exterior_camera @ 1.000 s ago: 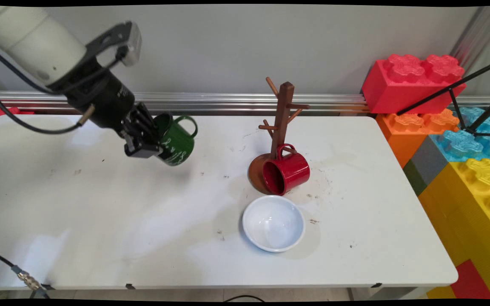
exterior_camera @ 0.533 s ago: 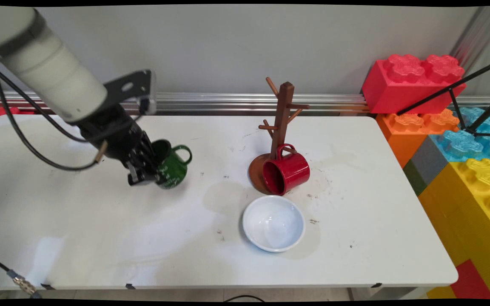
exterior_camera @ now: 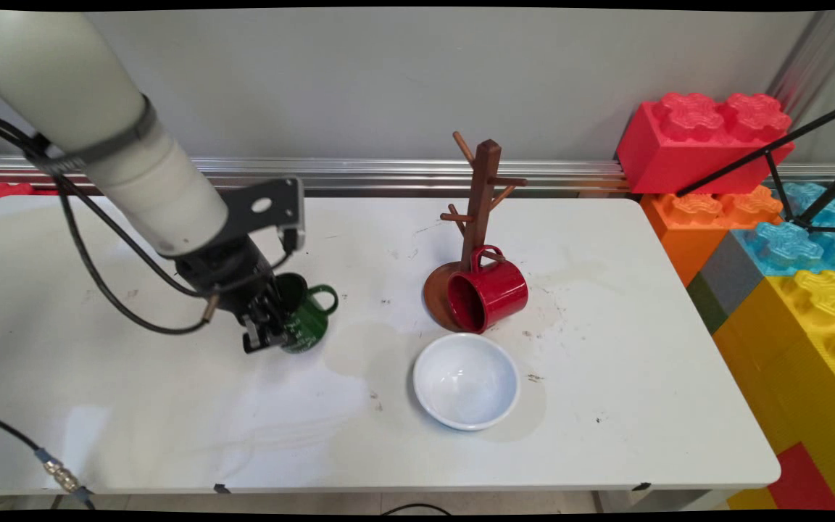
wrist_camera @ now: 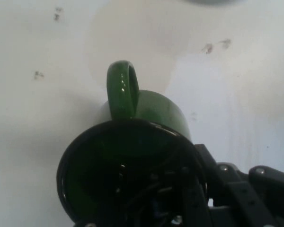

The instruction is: Place the picked object on the table

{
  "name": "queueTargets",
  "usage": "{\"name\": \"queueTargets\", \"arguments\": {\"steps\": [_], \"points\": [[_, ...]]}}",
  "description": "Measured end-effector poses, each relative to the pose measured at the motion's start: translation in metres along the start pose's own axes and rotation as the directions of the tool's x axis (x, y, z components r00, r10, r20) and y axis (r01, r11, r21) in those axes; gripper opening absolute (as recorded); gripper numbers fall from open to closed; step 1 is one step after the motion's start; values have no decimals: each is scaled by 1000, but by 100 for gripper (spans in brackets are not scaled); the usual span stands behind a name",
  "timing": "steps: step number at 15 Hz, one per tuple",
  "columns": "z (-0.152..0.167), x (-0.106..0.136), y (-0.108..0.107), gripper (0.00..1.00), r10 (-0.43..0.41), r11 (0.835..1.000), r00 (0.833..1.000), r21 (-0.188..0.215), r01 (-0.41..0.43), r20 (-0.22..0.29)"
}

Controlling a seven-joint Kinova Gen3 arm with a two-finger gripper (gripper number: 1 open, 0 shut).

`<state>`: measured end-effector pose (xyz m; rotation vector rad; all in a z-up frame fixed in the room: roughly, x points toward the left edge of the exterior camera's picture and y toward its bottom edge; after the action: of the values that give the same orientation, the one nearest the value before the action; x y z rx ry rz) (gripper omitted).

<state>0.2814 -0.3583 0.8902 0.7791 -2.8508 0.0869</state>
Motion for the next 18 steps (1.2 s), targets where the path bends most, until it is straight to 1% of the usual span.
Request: {"name": "queueTargets", "arguments": {"steps": [5,10,18], "points": [[23,11,9,0,3,1000,999,-11,-3,36],[36,16,16,0,3,1000,998,-19,-2,62],[56,28,22,0,2,1000,997,-29,0,75]]}}
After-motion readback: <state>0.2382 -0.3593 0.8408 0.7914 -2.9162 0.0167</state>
